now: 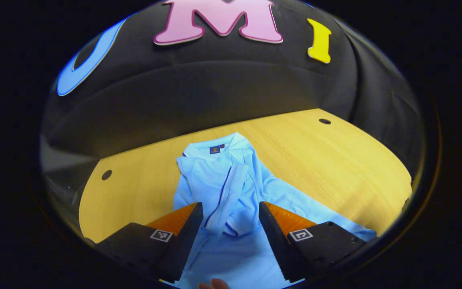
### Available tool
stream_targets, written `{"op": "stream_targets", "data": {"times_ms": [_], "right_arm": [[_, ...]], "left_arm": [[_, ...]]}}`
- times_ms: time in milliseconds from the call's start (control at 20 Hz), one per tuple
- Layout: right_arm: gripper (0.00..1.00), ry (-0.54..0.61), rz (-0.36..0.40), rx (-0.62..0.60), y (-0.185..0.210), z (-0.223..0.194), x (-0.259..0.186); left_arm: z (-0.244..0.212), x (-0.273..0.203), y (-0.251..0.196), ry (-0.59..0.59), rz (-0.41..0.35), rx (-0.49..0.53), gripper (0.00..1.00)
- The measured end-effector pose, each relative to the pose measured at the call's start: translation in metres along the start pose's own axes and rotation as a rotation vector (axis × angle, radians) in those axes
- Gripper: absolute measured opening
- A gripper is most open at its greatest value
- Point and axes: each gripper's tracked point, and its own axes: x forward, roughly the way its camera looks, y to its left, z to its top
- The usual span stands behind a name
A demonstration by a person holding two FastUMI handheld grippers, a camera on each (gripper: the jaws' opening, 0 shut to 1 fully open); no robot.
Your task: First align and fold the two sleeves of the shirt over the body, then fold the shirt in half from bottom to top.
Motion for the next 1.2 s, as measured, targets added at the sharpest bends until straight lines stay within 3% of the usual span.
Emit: {"op": "stream_targets", "data": {"times_ms": [50, 300, 600, 800, 1200], "right_arm": [[0.94, 0.020, 0.001, -0.003, 0.002, -0.008, -0.002], [0.96, 0.127, -0.005, -0.019, 0.006, -0.050, -0.014], [0.97, 0.301, -0.036, -0.029, 0.004, -0.118, -0.037], [0.97, 0.387, -0.059, -0.019, 0.004, -0.154, -0.044], [0.97, 0.495, -0.078, -0.022, 0.009, -0.195, -0.043]], "left_arm": [[-0.005, -0.019, 0.003, -0.011, 0.002, -0.001, 0.90], [-0.050, -0.108, 0.020, 0.016, 0.016, 0.030, 0.90], [-0.151, -0.186, 0.032, 0.193, 0.048, -0.067, 0.89], [-0.193, -0.203, 0.033, 0.281, 0.071, -0.142, 0.90], [-0.229, -0.205, 0.043, 0.358, 0.130, -0.197, 0.90]]}}
